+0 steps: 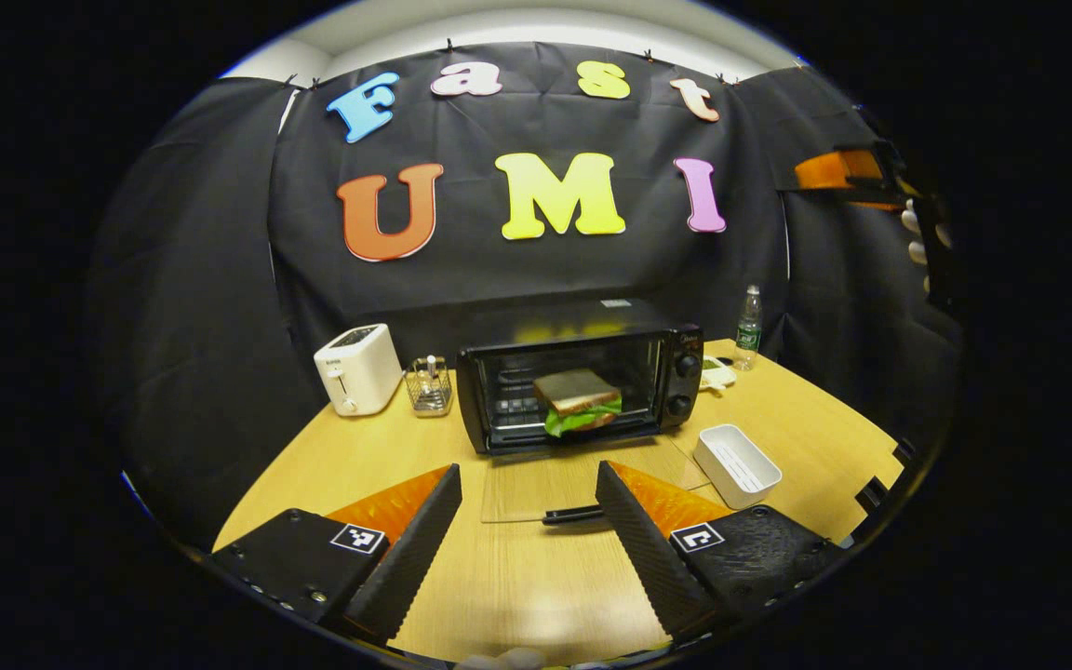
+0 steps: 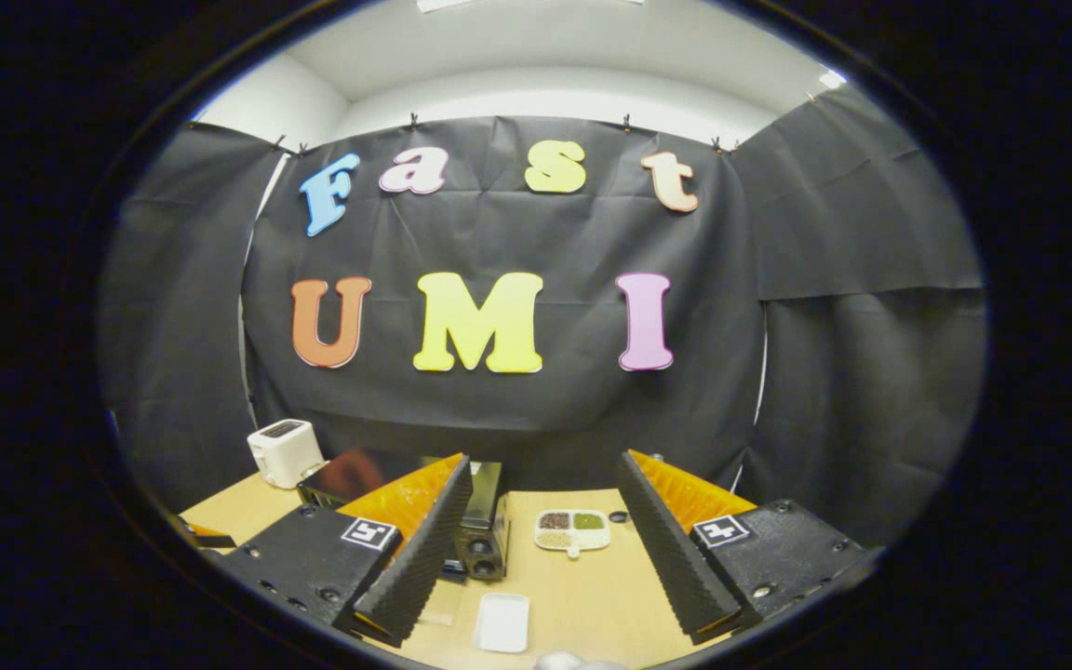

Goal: Open the electric oven with the left hand, put the food in, and close the electric oven.

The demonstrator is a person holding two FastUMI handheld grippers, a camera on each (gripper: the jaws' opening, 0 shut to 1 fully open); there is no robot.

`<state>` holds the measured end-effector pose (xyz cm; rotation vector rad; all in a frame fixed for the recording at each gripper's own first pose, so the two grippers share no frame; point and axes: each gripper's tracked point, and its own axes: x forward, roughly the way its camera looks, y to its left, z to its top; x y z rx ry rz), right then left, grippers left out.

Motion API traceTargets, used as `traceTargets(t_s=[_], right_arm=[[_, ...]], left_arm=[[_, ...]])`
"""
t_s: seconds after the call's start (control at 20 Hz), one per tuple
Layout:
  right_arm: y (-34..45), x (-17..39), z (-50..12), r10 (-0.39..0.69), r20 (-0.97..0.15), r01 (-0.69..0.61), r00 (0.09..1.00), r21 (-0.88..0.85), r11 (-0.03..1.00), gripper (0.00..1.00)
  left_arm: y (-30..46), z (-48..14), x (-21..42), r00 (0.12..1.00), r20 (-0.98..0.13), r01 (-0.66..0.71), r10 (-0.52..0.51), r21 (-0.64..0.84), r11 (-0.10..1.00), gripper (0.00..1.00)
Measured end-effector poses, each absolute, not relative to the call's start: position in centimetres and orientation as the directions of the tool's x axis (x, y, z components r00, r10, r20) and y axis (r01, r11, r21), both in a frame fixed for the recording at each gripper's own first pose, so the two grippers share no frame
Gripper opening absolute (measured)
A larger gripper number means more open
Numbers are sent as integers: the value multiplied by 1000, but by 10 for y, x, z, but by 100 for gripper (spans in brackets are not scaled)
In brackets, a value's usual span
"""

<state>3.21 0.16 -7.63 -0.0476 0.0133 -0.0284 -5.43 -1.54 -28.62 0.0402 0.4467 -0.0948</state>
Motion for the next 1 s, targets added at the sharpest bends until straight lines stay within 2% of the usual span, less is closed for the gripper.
traceTargets(t_s=[0.4,0.85,0.9,0.95,1.0], right_arm=[[-40,5,-81,-25,-62,21,998,-55,998,95],[-59,4,-89,-21,-122,10,992,-89,996,95],[-60,6,-90,-20,-128,8,992,-92,996,100],[-61,7,-90,-22,-130,10,991,-93,996,95],[-61,8,-90,-20,-129,8,991,-94,996,95]], left_arm=[[-58,-385,-54,816,-574,69,-71,-25,997,96],[-80,-421,-19,800,-594,80,-79,-25,996,96],[-80,-423,-18,798,-598,78,-77,-24,997,96],[-79,-423,-15,799,-597,74,-72,-21,997,96],[-79,-424,-14,798,-598,73,-74,-26,997,96]])
